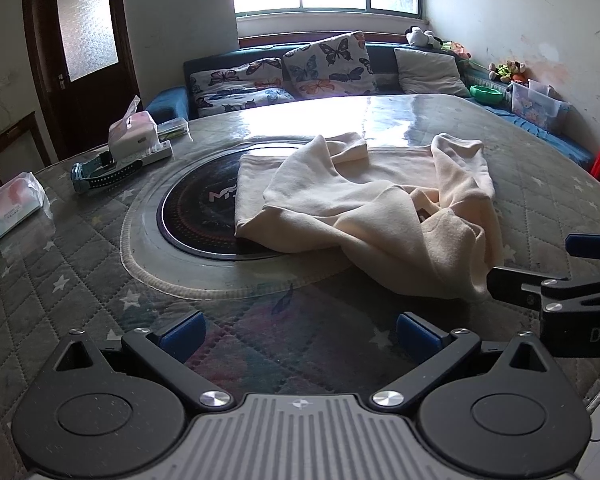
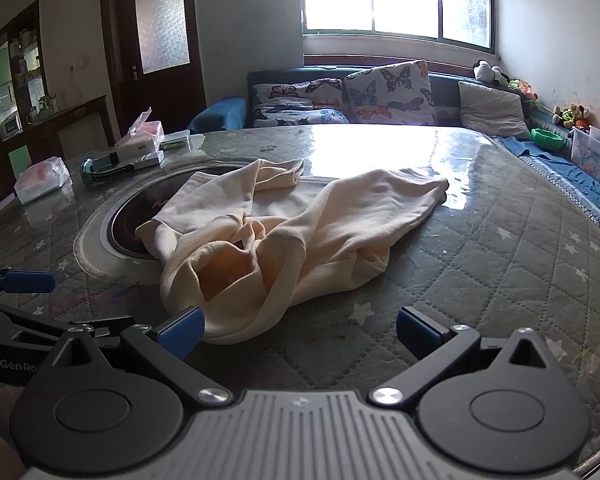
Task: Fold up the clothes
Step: 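Move both grippers toward the crumpled cream sweatshirt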
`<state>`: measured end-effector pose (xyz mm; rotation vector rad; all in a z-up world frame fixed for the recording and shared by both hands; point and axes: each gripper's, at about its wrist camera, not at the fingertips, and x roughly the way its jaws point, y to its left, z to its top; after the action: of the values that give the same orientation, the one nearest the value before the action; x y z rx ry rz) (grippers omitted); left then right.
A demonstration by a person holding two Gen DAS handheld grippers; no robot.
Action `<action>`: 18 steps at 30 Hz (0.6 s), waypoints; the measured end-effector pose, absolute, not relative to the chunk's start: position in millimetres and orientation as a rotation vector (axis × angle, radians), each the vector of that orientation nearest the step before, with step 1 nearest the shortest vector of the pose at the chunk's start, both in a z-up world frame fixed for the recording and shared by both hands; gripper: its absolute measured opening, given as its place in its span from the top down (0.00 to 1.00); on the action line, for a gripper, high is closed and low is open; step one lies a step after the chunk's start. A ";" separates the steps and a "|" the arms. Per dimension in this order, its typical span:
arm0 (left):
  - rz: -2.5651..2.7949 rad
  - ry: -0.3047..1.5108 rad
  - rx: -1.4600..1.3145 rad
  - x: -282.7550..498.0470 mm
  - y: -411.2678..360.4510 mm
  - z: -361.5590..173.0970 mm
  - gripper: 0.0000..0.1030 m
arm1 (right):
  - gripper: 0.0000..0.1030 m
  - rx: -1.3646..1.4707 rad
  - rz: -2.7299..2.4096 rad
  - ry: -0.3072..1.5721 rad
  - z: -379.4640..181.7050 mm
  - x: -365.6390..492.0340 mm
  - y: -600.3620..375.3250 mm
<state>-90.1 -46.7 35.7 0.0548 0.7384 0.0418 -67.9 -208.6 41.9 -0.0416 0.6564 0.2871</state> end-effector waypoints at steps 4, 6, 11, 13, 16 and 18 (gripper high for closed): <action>0.041 0.743 0.052 -88.0 -45.0 34.7 0.00 | 0.00 -0.042 0.288 0.661 41.4 -65.6 -207.4; 0.041 0.744 0.051 -86.9 -44.4 34.6 0.00 | 0.00 -0.042 0.288 0.664 41.2 -64.4 -206.7; 0.043 0.751 0.050 -83.2 -43.5 34.8 0.00 | 0.00 -0.040 0.293 0.667 42.2 -61.1 -205.1; 0.043 0.753 0.049 -81.5 -42.9 34.6 0.00 | 0.00 -0.040 0.294 0.668 42.8 -59.5 -204.6; 0.043 0.756 0.049 -78.9 -41.9 35.1 0.00 | 0.00 -0.038 0.295 0.670 44.1 -56.6 -203.9; 0.043 0.755 0.050 -77.0 -41.2 36.4 0.00 | 0.00 -0.036 0.298 0.668 45.8 -54.5 -203.3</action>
<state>-77.0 -41.2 36.4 0.0502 0.7549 0.0428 -54.5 -203.3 45.8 -0.0357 0.6677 0.2985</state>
